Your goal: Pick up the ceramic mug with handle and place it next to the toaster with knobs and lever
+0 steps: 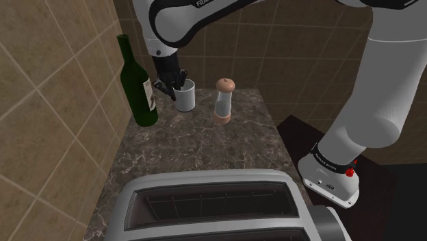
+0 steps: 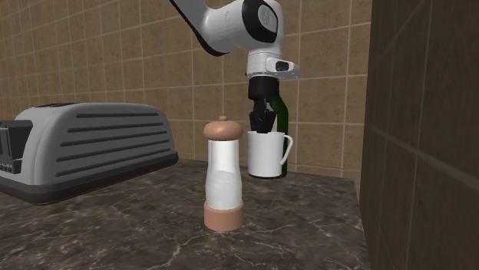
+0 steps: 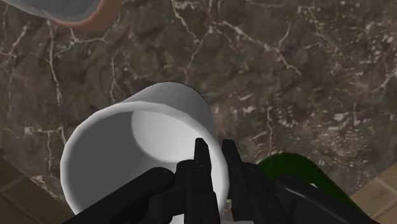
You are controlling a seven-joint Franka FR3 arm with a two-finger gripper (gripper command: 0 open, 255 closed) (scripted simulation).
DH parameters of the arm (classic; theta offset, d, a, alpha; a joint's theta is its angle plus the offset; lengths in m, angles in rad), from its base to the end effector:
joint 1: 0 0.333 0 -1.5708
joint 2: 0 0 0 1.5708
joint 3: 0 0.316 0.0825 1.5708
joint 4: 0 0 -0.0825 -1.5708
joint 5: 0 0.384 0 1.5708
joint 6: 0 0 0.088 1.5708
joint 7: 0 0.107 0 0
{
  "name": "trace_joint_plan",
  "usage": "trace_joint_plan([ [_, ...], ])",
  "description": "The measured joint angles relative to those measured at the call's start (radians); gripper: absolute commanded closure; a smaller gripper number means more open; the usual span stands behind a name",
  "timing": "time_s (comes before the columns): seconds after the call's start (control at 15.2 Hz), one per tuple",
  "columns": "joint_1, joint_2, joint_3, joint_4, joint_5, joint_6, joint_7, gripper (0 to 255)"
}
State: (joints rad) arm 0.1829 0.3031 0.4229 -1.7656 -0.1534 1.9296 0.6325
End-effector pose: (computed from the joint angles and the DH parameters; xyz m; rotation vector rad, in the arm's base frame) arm 0.5268 0.3296 0.3956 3.0616 0.0382 -0.1218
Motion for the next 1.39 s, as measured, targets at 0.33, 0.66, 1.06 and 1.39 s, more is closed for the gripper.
trace_joint_plan([
  [0.33,-0.003,-0.025,0.004,0.036,0.013,-0.058,-0.01,255],
  [0.66,-0.004,-0.035,0.005,0.091,0.019,-0.122,-0.02,255],
  [1.06,0.0,-0.045,0.009,0.16,0.025,-0.199,-0.022,255],
  [1.39,0.0,-0.05,0.01,0.219,0.028,-0.262,-0.029,255],
])
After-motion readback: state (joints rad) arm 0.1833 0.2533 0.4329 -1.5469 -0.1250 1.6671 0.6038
